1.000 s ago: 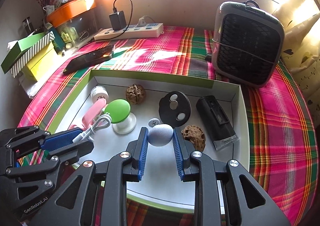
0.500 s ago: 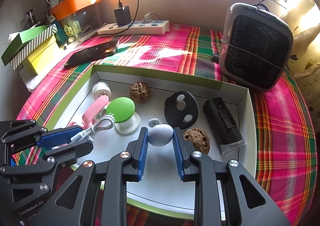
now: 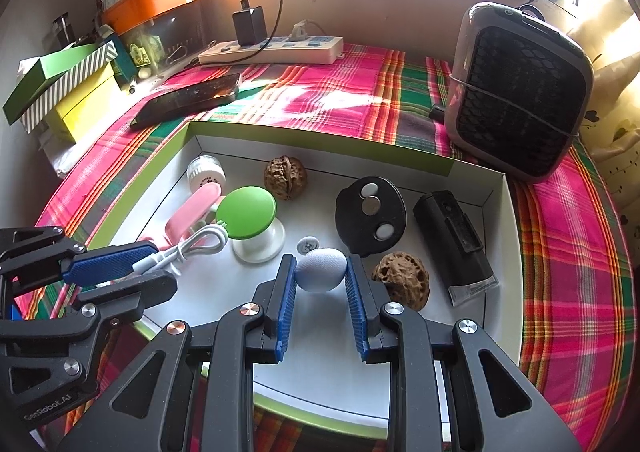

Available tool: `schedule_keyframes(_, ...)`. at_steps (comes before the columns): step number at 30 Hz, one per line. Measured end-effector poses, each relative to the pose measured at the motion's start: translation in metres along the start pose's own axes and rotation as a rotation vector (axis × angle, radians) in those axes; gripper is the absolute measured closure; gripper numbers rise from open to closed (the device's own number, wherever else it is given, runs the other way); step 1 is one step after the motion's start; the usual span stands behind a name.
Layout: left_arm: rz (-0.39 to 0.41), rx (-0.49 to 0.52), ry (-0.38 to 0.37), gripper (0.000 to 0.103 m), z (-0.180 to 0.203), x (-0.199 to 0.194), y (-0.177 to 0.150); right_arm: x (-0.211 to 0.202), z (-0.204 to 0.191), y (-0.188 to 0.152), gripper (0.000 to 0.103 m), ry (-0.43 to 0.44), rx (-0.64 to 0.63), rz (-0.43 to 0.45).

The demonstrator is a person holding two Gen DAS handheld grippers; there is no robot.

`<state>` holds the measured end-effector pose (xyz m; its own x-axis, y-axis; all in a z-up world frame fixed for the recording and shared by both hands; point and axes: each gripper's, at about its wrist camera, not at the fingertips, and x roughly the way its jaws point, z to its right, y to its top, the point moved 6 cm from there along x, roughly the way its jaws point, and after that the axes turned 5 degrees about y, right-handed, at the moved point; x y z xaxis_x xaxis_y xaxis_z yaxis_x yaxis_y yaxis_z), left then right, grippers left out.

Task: Organize objects
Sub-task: 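Carry the white cable into the box with left gripper while right gripper carries the white ball in, then open left gripper releasing the cable while right gripper releases the white ball in the box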

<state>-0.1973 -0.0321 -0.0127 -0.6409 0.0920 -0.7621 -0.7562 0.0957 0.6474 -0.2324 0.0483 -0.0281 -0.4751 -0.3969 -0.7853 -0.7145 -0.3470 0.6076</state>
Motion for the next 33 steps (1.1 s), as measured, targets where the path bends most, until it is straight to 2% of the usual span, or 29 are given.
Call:
schedule_keyframes(22,-0.033,0.044,-0.012,0.086,-0.0002,0.0017,0.0009,0.0020,-0.0025,-0.0001,0.077,-0.011,-0.005,-0.007)
schedule_keyframes(33,-0.046,0.029,-0.019,0.085,-0.0015,0.0061,0.0006,0.0027,-0.0058,-0.0005,0.077,-0.015,-0.011,-0.010)
